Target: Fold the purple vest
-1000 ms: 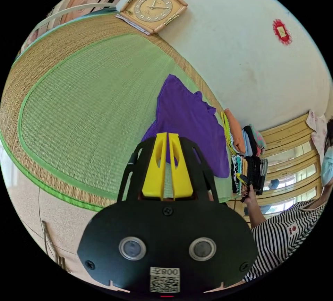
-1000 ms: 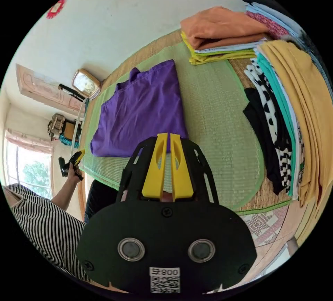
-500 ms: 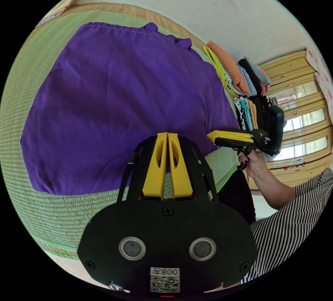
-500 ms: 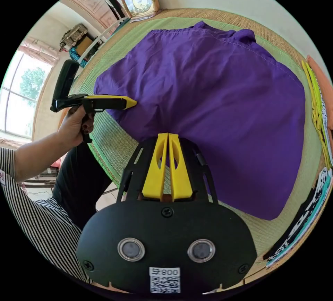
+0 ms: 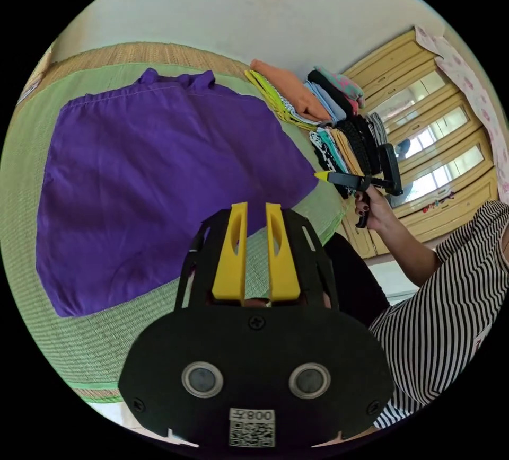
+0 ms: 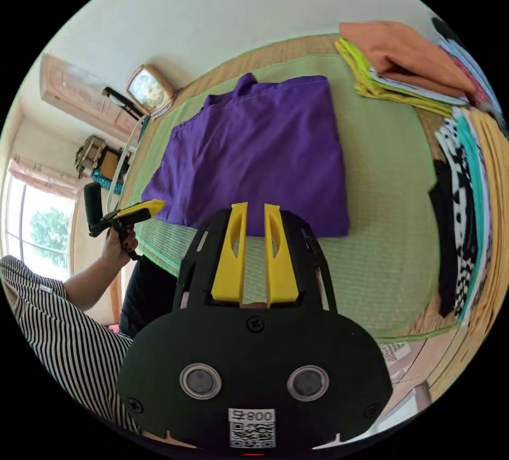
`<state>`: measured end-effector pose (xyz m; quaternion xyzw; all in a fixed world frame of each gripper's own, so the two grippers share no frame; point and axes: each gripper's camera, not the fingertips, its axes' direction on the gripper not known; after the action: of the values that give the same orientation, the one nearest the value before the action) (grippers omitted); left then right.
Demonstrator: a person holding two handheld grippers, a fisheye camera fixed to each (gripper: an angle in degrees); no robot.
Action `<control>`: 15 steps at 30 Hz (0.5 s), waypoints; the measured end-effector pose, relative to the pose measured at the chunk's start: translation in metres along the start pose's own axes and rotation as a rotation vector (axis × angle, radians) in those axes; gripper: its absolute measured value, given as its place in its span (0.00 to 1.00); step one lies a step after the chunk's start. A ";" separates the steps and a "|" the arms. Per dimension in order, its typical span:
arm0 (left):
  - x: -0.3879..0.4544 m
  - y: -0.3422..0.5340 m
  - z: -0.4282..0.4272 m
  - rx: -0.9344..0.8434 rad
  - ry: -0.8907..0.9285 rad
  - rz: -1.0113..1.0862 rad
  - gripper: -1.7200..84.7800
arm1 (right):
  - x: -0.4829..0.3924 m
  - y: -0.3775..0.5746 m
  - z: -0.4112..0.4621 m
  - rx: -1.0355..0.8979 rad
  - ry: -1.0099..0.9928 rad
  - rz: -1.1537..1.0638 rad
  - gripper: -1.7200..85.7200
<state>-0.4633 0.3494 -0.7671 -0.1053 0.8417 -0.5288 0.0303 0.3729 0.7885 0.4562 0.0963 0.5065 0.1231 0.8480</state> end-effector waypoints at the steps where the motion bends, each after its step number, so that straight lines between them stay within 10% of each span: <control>1: 0.011 -0.005 0.010 -0.024 0.005 0.026 0.10 | 0.014 0.004 -0.006 0.008 0.011 0.034 0.10; 15: 0.125 -0.063 0.107 -0.185 0.070 0.282 0.13 | 0.141 0.034 -0.011 0.031 -0.260 0.258 0.07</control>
<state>-0.5589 0.2022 -0.7495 0.0302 0.8938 -0.4428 0.0650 0.4233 0.8645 0.3428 0.1886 0.3780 0.2093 0.8819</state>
